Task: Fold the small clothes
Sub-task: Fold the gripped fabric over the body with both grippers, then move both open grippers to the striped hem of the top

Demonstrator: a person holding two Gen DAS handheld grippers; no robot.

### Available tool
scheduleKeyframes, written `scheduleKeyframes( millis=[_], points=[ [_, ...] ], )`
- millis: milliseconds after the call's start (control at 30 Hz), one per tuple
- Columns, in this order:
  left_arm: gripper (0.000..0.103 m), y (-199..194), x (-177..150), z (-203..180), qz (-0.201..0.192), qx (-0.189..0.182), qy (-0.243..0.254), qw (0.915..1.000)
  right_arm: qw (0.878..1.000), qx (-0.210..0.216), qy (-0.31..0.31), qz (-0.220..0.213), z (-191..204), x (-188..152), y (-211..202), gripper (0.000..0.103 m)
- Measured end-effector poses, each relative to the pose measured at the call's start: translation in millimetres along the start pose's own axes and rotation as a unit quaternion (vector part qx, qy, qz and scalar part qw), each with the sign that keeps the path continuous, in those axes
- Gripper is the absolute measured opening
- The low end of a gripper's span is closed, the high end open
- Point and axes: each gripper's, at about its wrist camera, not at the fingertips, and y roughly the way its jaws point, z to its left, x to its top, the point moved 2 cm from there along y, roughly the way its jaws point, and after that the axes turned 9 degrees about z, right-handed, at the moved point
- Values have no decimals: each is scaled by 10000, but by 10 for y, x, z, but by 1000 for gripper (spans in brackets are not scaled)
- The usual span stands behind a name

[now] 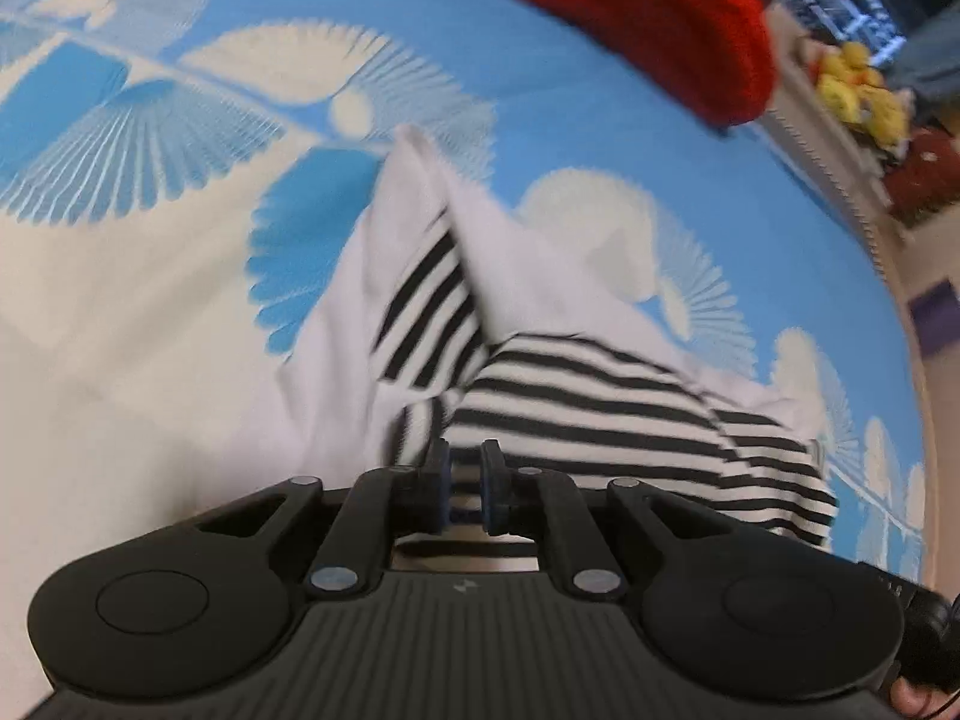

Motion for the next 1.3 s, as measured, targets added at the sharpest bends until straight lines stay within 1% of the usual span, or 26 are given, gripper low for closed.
scheduleKeyframes(
  millis=[33, 67, 100, 133, 200, 233, 267, 300, 333, 367, 400, 467, 500, 567, 600, 667, 733, 767, 833, 900, 967, 1100, 1167, 1233, 1267, 1300],
  points=[
    [11, -33, -21, -46, 41, -113, 62, 9999, 10000, -3, 28, -95, 1, -13, -53, 27],
    [14, -51, -36, -69, 112, -174, 106, 9997, 9997, 117, 81, -197, -16, -22, -108, 28],
    [19, -40, -54, -77, 195, -191, 147, 9995, 9991, 281, 94, -293, 0, -49, -172, 28],
    [26, -4, -58, -87, 296, -136, 192, 9993, 9985, 393, 56, -381, 15, -85, -242, 28],
    [29, 25, -87, -44, 513, 160, 273, 9982, 9972, 519, -121, -522, 141, -147, -259, 33],
    [29, 39, -117, -18, 588, 350, 278, 9973, 9970, 575, -261, -457, 214, -186, -235, 35],
    [29, 28, -141, 30, 585, 471, 237, 9969, 9970, 623, -368, -256, 256, -235, -166, 40],
    [28, -6, -145, 69, 524, 531, 189, 9970, 9969, 635, -454, 106, 280, -291, -48, 43],
    [28, -103, -150, 73, 407, 527, 191, 9976, 9953, 523, -510, 630, 277, -370, 99, 43],
    [28, -227, -160, 69, 258, 461, 249, 9983, 9936, 285, -470, 988, 244, -449, 195, 43],
    [28, -379, -170, 44, 47, 360, 359, 9987, 9941, 125, -365, 1012, 206, -500, 195, 43],
    [29, -637, -210, 2, -379, 247, 610, 9971, 9971, 27, -315, 695, 197, -528, 8, 43],
    [29, -783, -245, -21, -631, 231, 783, 9947, 9982, 64, -363, 475, 218, -526, -134, 43],
    [29, -955, -294, -91, -931, 253, 1038, 9899, 9987, 201, -430, -177, 252, -499, -490, 43],
    [29, -1056, -352, -90, -989, 232, 1109, 9886, 9973, 243, -505, -475, 268, -505, -700, 43],
    [29, -1350, -523, -44, -1115, -9, 1198, 9865, 9929, 371, -566, -980, 239, -546, -1136, 43],
    [31, -1612, -718, 11, -1236, -198, 1294, 9837, 9869, 664, -404, -1415, 130, -670, -1588, 44],
    [31, -1720, -810, 22, -1266, -193, 1334, 9828, 9848, 742, -299, -1544, 46, -684, -1763, 44],
    [31, -1947, -1019, 52, -1355, -101, 1466, 9798, 9793, 829, -209, -1834, -83, -860, -2113, 45],
    [31, -2135, -1279, 90, -1390, -79, 1637, 9766, 9766, 793, -394, -1960, -187, -1078, -2367, 48],
    [35, -2259, -1562, 177, -1403, -113, 1723, 9749, 9758, 668, -631, -1982, -325, -1332, -2525, 49],
    [44, -2165, -2067, 365, -1313, -87, 1812, 9746, 9816, 349, -581, -1787, -758, -1807, -2515, 49],
    [46, -1982, -2245, 530, -1195, -88, 1671, 9786, 9843, 210, -504, -1677, -957, -2006, -2432, 49],
    [47, -1736, -2380, 743, -962, -113, 1362, 9859, 9873, 124, -447, -1521, -1091, -2149, -2245, 49],
    [47, -1583, -2406, 852, -654, 3, 1166, 9910, 9884, 36, -454, -1446, -1146, -2205, -2155, 49],
    [47, -1452, -2412, 945, -232, 233, 877, 9956, 9889, -91, -484, -1400, -1175, -2270, -2074, 49]
  ],
)
